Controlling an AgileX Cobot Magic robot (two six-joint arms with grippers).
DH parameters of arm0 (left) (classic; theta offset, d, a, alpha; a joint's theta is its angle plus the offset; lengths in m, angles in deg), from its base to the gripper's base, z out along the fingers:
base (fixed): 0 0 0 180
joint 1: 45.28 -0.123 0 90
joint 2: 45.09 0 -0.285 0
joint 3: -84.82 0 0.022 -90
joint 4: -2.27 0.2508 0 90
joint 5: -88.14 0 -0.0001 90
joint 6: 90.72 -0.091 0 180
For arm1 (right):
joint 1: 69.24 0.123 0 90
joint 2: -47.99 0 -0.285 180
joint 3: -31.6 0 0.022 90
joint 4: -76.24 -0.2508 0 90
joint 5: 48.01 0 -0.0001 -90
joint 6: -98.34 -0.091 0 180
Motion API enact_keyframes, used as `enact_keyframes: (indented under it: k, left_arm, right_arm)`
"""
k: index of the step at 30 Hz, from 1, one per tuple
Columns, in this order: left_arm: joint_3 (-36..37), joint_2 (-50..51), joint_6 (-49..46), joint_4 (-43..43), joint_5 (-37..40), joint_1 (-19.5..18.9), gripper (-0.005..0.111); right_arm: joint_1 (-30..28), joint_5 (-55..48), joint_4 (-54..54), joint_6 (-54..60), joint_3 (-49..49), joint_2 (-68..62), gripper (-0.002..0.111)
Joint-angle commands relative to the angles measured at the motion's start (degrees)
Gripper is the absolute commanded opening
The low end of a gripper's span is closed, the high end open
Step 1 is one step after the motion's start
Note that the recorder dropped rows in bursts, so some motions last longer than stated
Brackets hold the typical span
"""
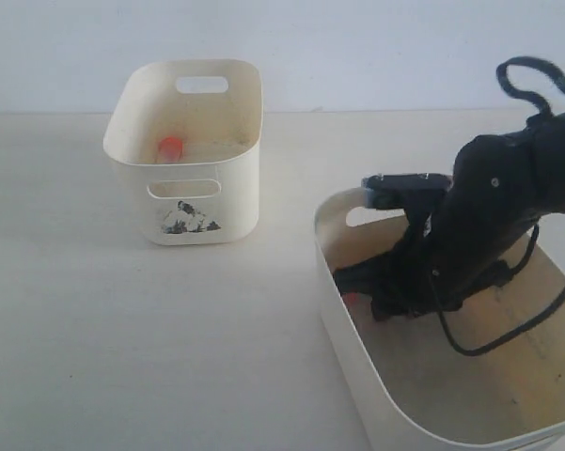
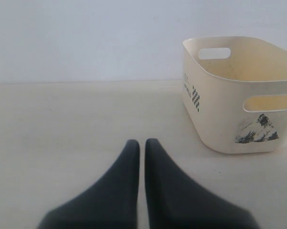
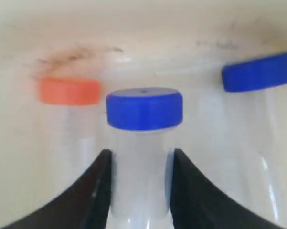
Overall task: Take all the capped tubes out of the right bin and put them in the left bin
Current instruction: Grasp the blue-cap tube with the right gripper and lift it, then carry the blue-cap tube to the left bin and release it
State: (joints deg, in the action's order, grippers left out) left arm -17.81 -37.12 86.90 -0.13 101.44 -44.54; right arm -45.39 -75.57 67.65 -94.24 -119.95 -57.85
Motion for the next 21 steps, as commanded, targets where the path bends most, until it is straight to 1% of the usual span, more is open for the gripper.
enact_keyframes:
  k: [1, 3, 5, 7, 9, 11, 13, 16, 18, 19, 20, 21]
  left_arm:
    - [-0.16, -0.19, 0.38, 0.10, -0.05, -0.14, 0.004]
    - [-0.16, -0.19, 0.38, 0.10, -0.05, -0.14, 0.004]
    - [-0.16, -0.19, 0.38, 0.10, -0.05, -0.14, 0.004]
    - [-0.16, -0.19, 0.38, 0.10, -0.05, -0.14, 0.004]
    - [-0.16, -0.19, 0.38, 0.10, -0.05, -0.14, 0.004]
    - [-0.16, -0.19, 0.38, 0.10, -0.05, -0.14, 0.004]
    - [-0.16, -0.19, 0.38, 0.10, -0.05, -0.14, 0.004]
    - [-0.16, -0.19, 0.38, 0.10, -0.05, -0.14, 0.004]
    - [-0.16, -0.19, 0.38, 0.10, -0.05, -0.14, 0.004]
    - [-0.16, -0.19, 0.38, 0.10, -0.05, -0.14, 0.004]
    - [-0.16, -0.19, 0.38, 0.10, -0.05, -0.14, 0.004]
    - [-0.16, -0.19, 0.38, 0.10, -0.05, -0.14, 0.004]
  right_arm:
    - [-0.35, -5.68, 0.48, 1.05, -4.09, 14.62, 0.000]
    - [-0.35, -3.93, 0.36, 1.67, -7.27, 21.84, 0.000]
    - [-0.11, 3.61, -1.95, 5.21, -9.34, 26.09, 0.000]
    - [1.73, 13.84, -4.49, 10.67, -10.65, 27.01, 0.000]
    - [5.21, 26.09, -4.59, 14.36, -10.76, 25.29, 0.000]
    - [7.64, 34.60, -4.42, 17.43, -10.76, 22.84, 0.000]
    - [9.41, 40.43, -3.90, 18.10, -11.22, 19.83, 0.000]
    - [10.44, 42.52, -3.90, 17.26, -14.88, 13.52, 0.001]
    - [10.48, 42.29, -3.90, 16.61, -18.52, 8.09, 0.007]
    - [10.48, 41.81, -3.90, 16.37, -20.83, 5.31, 0.014]
    - [10.48, 40.48, -3.90, 16.31, -23.38, 2.58, 0.023]
    - [10.48, 38.88, -3.90, 16.31, -25.56, 0.52, 0.036]
